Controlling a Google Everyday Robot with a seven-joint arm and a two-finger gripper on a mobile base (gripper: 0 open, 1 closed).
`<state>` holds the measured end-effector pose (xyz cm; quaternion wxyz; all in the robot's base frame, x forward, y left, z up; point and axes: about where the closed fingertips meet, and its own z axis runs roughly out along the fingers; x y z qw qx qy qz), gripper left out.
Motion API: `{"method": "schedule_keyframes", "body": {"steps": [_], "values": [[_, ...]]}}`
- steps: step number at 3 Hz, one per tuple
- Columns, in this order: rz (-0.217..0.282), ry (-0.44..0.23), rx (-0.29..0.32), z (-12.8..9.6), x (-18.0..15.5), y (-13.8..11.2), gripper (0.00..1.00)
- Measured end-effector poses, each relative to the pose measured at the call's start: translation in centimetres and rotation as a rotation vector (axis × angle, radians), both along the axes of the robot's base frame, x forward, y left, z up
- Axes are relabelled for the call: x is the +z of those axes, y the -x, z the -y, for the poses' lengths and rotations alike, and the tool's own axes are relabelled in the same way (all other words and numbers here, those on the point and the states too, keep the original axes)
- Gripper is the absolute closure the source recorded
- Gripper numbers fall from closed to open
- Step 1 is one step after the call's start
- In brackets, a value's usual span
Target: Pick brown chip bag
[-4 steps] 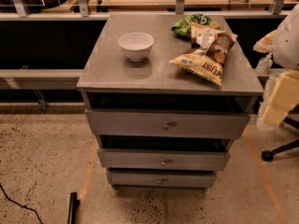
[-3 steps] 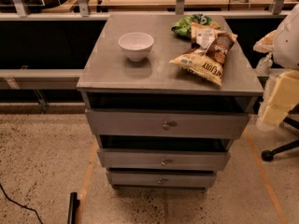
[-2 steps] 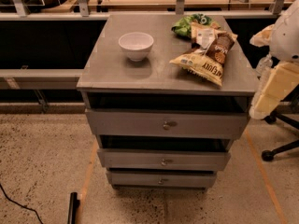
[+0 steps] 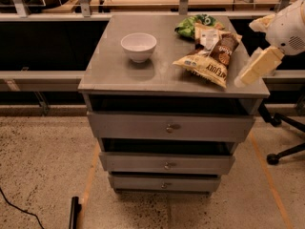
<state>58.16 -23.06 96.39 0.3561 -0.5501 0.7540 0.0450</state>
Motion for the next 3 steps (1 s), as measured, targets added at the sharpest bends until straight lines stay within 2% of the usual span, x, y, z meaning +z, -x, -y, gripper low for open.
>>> {"method": "schedule_keyframes", "body": {"steps": [1, 2, 3], "values": [[0.116, -0.236, -0.031, 0.1, -1.4, -5.6, 0.0], [0.108, -0.25, -0.022, -0.6, -1.7, -6.2, 0.0], [0.116, -0.304, -0.114, -1.0, -2.3, -8.5, 0.0]]}}
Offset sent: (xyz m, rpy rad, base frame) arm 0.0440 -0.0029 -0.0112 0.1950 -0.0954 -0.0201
